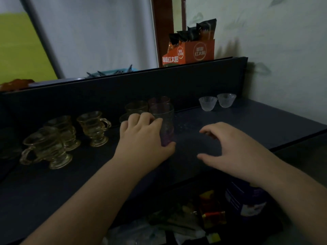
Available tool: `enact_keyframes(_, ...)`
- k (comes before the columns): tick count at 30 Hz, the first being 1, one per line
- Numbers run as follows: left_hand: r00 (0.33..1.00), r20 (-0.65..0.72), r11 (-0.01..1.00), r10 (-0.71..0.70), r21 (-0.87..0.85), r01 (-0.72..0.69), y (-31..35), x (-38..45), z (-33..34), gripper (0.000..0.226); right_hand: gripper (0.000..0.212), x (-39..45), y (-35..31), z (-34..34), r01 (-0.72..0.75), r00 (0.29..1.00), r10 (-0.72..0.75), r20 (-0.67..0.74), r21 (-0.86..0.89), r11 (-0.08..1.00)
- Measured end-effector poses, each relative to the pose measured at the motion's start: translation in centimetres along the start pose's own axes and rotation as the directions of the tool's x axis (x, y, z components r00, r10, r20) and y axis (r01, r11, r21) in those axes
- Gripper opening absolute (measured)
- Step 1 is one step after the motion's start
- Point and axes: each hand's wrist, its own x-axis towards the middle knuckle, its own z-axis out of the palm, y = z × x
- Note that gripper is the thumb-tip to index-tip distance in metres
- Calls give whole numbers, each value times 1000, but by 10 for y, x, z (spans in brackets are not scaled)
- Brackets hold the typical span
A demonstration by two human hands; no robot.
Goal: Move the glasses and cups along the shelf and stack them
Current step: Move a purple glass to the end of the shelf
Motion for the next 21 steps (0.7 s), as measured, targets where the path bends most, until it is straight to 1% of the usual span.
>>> enact_keyframes(3,999,17,998,-50,43,49,4,9,2,80,62,4,8,-2,32,999,-32,22,21,999)
enact_keyframes(6,998,12,996,-63,69,62,5,15,5,81,63,7,14,-3,51,998,-52,30,42,998)
enact_keyframes(11,995,-22,995,-93,22,93,3,13,7,83,63,13,16,2,97,992,-103,67,84,992)
enact_keyframes(16,986,-51,987,-160,-44,158,-8,-15,3,85,61,11,4,10,157,983,-167,72,117,981)
enact_keyframes(21,964,-76,965,-254,-84,248,-39,-66,-12,82,57,7,-35,18,262,960,-272,59,142,955)
